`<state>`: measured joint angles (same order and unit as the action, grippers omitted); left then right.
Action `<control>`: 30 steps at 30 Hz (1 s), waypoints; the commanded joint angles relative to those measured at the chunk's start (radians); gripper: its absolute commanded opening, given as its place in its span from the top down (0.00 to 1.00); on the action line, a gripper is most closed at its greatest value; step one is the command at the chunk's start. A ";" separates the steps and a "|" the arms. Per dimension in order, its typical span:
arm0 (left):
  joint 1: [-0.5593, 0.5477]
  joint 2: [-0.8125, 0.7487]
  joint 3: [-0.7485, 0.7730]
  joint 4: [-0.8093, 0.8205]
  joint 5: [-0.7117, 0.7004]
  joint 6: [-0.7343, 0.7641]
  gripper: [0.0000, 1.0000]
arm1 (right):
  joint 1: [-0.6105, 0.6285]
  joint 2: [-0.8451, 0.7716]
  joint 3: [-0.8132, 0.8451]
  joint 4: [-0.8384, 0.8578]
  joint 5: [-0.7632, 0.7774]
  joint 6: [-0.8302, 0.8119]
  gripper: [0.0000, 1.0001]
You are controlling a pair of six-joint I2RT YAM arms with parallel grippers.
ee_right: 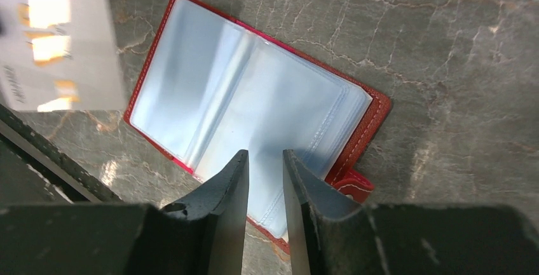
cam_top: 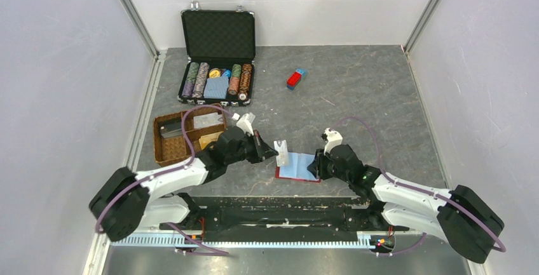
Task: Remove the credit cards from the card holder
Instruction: Remove the credit card from the card holder, then place the credit card in the storage box.
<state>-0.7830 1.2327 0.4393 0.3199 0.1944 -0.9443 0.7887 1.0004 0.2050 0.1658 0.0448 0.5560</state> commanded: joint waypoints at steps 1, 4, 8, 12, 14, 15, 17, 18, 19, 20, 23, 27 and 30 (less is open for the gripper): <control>0.019 -0.128 0.086 -0.236 0.057 0.203 0.98 | -0.010 -0.055 0.098 -0.113 -0.042 -0.181 0.70; 0.021 -0.169 0.133 -0.341 0.169 0.283 0.98 | -0.019 -0.143 0.150 -0.142 -0.127 -0.282 0.68; 0.021 -0.177 0.185 -0.446 0.360 0.356 0.98 | -0.037 -0.213 0.267 -0.216 -0.337 -0.375 0.63; 0.020 -0.213 0.176 -0.429 0.461 0.378 0.98 | -0.063 -0.219 0.343 -0.238 -0.494 -0.362 0.60; 0.020 -0.220 0.169 -0.385 0.499 0.362 0.98 | -0.076 -0.210 0.347 -0.206 -0.587 -0.339 0.56; 0.020 -0.218 0.168 -0.360 0.535 0.352 0.98 | -0.081 -0.201 0.346 -0.188 -0.625 -0.329 0.54; 0.020 -0.215 0.166 -0.324 0.580 0.336 0.98 | -0.095 -0.179 0.343 -0.173 -0.708 -0.305 0.52; 0.021 -0.212 0.166 -0.324 0.593 0.335 0.98 | -0.098 -0.169 0.338 -0.129 -0.755 -0.283 0.51; 0.020 -0.210 0.166 -0.324 0.603 0.337 0.98 | -0.102 -0.159 0.332 -0.094 -0.795 -0.266 0.51; 0.021 -0.209 0.163 -0.309 0.608 0.336 0.98 | -0.104 -0.152 0.323 -0.068 -0.820 -0.241 0.51; 0.020 -0.216 0.152 -0.267 0.623 0.320 0.98 | -0.108 -0.125 0.318 -0.040 -0.847 -0.220 0.53; 0.020 -0.222 0.148 -0.263 0.619 0.320 0.98 | -0.109 -0.095 0.289 0.029 -0.907 -0.180 0.59; 0.021 -0.215 0.150 -0.263 0.622 0.319 0.98 | -0.110 -0.077 0.270 0.073 -0.947 -0.156 0.67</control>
<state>-0.7650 1.0286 0.5919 0.0097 0.7734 -0.6376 0.6830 0.9047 0.5018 0.1280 -0.7994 0.3481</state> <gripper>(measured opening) 0.029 0.373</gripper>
